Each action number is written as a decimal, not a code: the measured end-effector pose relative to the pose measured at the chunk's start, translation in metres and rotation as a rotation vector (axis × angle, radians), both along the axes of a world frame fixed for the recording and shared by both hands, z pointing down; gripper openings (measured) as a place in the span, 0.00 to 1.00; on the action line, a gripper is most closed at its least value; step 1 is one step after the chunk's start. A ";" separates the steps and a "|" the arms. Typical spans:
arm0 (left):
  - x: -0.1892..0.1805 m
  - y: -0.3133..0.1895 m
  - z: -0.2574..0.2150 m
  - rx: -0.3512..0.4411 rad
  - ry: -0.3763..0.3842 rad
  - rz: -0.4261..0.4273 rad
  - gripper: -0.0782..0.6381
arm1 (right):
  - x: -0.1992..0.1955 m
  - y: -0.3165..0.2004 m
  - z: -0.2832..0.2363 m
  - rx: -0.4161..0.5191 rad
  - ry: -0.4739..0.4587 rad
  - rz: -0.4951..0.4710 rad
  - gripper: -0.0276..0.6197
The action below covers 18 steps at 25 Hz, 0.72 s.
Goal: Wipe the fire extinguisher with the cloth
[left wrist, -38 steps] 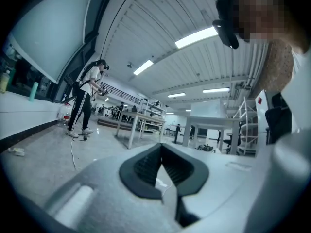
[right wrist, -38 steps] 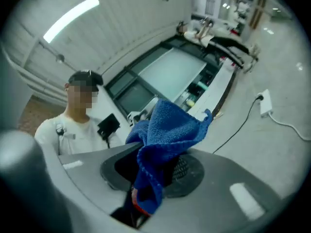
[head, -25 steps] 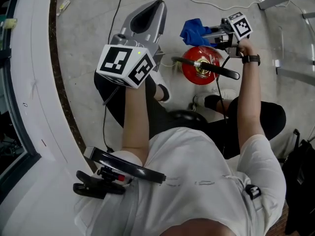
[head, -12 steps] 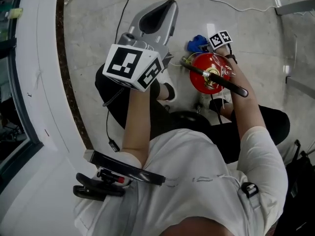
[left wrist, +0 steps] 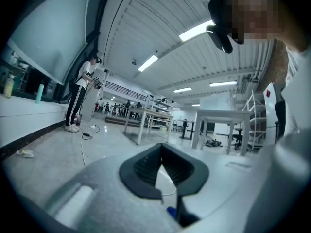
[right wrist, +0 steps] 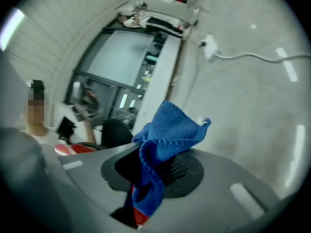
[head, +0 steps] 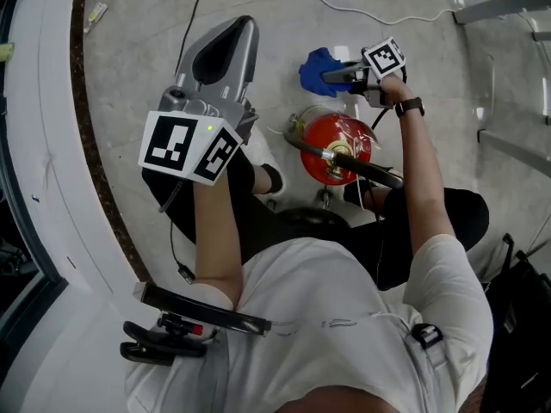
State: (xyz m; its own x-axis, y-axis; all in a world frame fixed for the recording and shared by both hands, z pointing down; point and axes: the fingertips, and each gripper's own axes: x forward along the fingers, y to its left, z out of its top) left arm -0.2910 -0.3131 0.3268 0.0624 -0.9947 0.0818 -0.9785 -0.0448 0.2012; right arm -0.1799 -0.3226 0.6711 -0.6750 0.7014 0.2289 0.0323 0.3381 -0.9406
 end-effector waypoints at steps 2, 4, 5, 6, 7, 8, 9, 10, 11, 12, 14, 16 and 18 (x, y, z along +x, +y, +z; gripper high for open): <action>-0.004 -0.002 -0.002 0.012 0.005 -0.008 0.11 | -0.005 0.012 -0.110 -0.085 -0.243 -0.150 0.20; -0.009 -0.003 -0.006 0.023 0.011 -0.015 0.11 | 0.001 0.034 -0.200 -0.079 -0.476 -0.346 0.20; -0.010 -0.003 -0.007 0.028 0.014 -0.018 0.11 | 0.007 0.047 -0.232 -0.068 -0.567 -0.443 0.20; -0.012 -0.003 -0.009 0.031 0.016 -0.019 0.11 | 0.013 0.062 -0.254 -0.063 -0.628 -0.540 0.20; -0.013 -0.003 -0.009 0.034 0.018 -0.019 0.11 | 0.020 0.078 -0.266 -0.065 -0.650 -0.636 0.20; -0.015 -0.002 -0.010 0.037 0.021 -0.021 0.11 | 0.025 0.093 -0.267 -0.071 -0.630 -0.726 0.20; -0.017 -0.001 -0.011 0.040 0.025 -0.024 0.11 | 0.027 0.106 -0.261 -0.080 -0.579 -0.804 0.20; -0.019 0.000 -0.012 0.044 0.029 -0.029 0.11 | 0.026 0.115 -0.251 -0.099 -0.519 -0.860 0.20; -0.022 0.002 -0.012 0.047 0.031 -0.035 0.11 | 0.021 0.119 -0.242 -0.133 -0.469 -0.890 0.20; -0.024 0.003 -0.012 0.048 0.032 -0.040 0.11 | 0.014 0.120 -0.234 -0.175 -0.437 -0.896 0.20; -0.026 0.004 -0.008 0.041 0.029 -0.045 0.11 | -0.003 0.114 -0.213 -0.236 -0.374 -0.874 0.19; -0.025 0.003 -0.003 0.031 0.031 -0.043 0.11 | -0.012 0.108 -0.170 -0.221 -0.220 -0.863 0.19; -0.023 0.001 0.000 0.024 0.039 -0.038 0.11 | -0.006 0.106 -0.100 -0.158 0.026 -0.875 0.19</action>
